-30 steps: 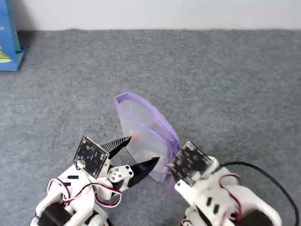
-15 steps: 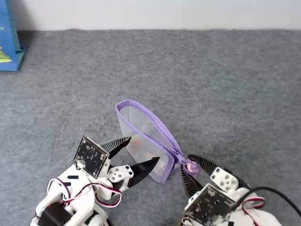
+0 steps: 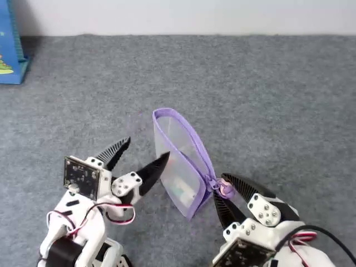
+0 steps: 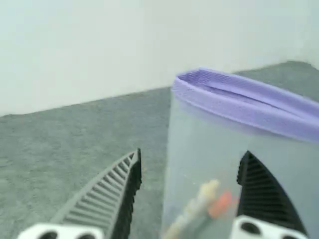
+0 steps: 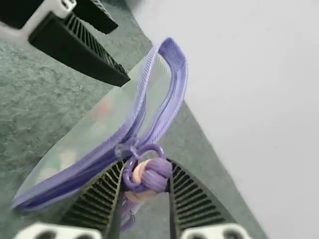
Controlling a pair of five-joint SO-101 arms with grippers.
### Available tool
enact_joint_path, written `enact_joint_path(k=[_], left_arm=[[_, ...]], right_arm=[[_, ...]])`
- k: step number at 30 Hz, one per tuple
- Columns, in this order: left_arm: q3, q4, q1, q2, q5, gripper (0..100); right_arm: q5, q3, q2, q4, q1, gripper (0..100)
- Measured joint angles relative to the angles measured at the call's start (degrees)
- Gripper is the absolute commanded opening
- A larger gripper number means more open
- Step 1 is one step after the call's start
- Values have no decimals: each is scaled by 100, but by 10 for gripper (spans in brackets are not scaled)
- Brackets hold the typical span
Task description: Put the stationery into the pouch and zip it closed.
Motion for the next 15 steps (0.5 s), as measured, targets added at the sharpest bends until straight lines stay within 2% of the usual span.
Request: enact_joint_path(k=[7,15], left_arm=[[290,-695,-88,35,18,294],[290,-862,53,35,176,294]], right_arm=[[281,9,158,-536,0,9],[281,0,1055,-1037,-413,9]])
